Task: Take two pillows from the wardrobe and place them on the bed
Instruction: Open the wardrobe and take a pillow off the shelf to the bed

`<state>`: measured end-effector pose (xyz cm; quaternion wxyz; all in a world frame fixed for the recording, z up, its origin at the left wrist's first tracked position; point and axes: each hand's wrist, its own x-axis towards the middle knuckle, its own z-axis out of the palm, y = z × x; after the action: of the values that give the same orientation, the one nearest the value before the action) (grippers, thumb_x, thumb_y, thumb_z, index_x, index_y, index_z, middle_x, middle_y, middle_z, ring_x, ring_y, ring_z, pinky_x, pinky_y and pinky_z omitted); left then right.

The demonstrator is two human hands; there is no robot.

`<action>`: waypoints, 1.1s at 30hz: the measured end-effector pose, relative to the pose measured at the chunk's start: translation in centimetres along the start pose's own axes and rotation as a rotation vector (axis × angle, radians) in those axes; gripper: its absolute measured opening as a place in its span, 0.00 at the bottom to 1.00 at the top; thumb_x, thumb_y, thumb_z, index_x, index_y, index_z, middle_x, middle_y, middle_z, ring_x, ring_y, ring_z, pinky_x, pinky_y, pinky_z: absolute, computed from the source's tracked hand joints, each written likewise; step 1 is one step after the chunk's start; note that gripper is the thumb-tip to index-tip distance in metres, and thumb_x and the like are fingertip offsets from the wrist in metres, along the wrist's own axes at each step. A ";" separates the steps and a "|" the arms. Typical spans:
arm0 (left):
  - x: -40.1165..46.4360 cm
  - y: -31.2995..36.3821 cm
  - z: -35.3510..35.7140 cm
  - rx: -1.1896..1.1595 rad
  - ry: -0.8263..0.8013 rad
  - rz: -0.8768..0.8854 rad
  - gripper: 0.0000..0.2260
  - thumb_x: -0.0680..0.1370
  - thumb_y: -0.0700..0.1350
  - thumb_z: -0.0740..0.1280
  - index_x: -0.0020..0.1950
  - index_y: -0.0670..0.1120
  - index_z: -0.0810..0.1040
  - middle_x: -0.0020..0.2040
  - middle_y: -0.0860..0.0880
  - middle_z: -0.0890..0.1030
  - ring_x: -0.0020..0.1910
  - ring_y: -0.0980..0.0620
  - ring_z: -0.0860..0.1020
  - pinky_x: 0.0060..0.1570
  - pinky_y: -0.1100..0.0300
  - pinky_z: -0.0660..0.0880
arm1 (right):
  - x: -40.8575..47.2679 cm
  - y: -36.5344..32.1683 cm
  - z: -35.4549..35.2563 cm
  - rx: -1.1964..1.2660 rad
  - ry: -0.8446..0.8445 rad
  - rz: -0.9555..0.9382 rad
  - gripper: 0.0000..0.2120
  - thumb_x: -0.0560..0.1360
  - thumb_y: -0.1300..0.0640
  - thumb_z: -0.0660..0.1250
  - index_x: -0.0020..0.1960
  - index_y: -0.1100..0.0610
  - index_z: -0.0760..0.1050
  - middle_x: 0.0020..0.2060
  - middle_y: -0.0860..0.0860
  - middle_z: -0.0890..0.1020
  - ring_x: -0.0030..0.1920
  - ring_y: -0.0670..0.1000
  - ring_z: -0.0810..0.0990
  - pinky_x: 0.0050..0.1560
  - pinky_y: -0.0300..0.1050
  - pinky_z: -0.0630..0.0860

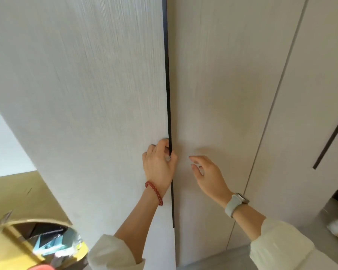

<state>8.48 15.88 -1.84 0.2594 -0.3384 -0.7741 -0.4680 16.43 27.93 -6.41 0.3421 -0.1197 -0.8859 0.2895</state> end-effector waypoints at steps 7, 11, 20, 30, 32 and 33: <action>-9.2 2.1 -9.3 -0.192 0.061 0.009 0.08 0.71 0.42 0.66 0.47 0.51 0.72 0.37 0.63 0.71 0.38 0.56 0.72 0.42 0.52 0.74 | -10.4 -6.5 0.9 0.354 -0.249 -0.004 0.14 0.76 0.62 0.61 0.61 0.55 0.73 0.53 0.45 0.79 0.55 0.45 0.78 0.56 0.29 0.72; -13.2 2.0 -14.9 -0.157 0.164 0.023 0.06 0.73 0.47 0.63 0.48 0.53 0.71 0.39 0.61 0.72 0.40 0.57 0.73 0.44 0.57 0.73 | -13.9 -10.9 2.4 0.479 -0.392 -0.178 0.14 0.76 0.61 0.61 0.61 0.55 0.73 0.52 0.38 0.76 0.55 0.43 0.78 0.55 0.27 0.72; -20.0 -0.2 -22.9 0.152 0.526 -0.134 0.16 0.78 0.43 0.55 0.66 0.45 0.66 0.50 0.52 0.74 0.49 0.59 0.72 0.51 0.68 0.68 | -16.8 -17.0 7.5 0.427 -0.686 -0.465 0.21 0.75 0.63 0.57 0.67 0.51 0.67 0.65 0.44 0.72 0.67 0.45 0.68 0.68 0.42 0.67; -25.2 -2.1 -22.0 0.693 0.390 -0.208 0.24 0.72 0.41 0.59 0.68 0.43 0.62 0.70 0.38 0.64 0.72 0.43 0.55 0.69 0.44 0.55 | -15.5 -17.2 10.9 0.353 -0.700 -0.389 0.17 0.75 0.66 0.59 0.62 0.56 0.73 0.60 0.54 0.78 0.61 0.52 0.75 0.63 0.45 0.70; -25.5 -2.8 -20.5 0.605 0.276 -0.231 0.23 0.71 0.39 0.60 0.67 0.43 0.65 0.68 0.38 0.68 0.71 0.44 0.60 0.64 0.45 0.62 | -14.9 -15.6 10.6 0.308 -0.675 -0.351 0.17 0.75 0.67 0.58 0.61 0.57 0.73 0.59 0.55 0.78 0.60 0.53 0.75 0.62 0.46 0.71; -25.0 -3.3 -19.8 0.566 0.230 -0.262 0.22 0.71 0.39 0.60 0.66 0.42 0.67 0.67 0.39 0.70 0.69 0.42 0.63 0.62 0.45 0.64 | -14.6 -14.7 10.4 0.281 -0.662 -0.333 0.16 0.75 0.67 0.58 0.61 0.58 0.74 0.58 0.56 0.79 0.60 0.53 0.75 0.62 0.47 0.71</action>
<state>23.57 -10.08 -13.17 0.3664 -0.0956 -0.8759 -0.2990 19.94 5.67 -11.68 0.0934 0.1735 -0.9073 0.3715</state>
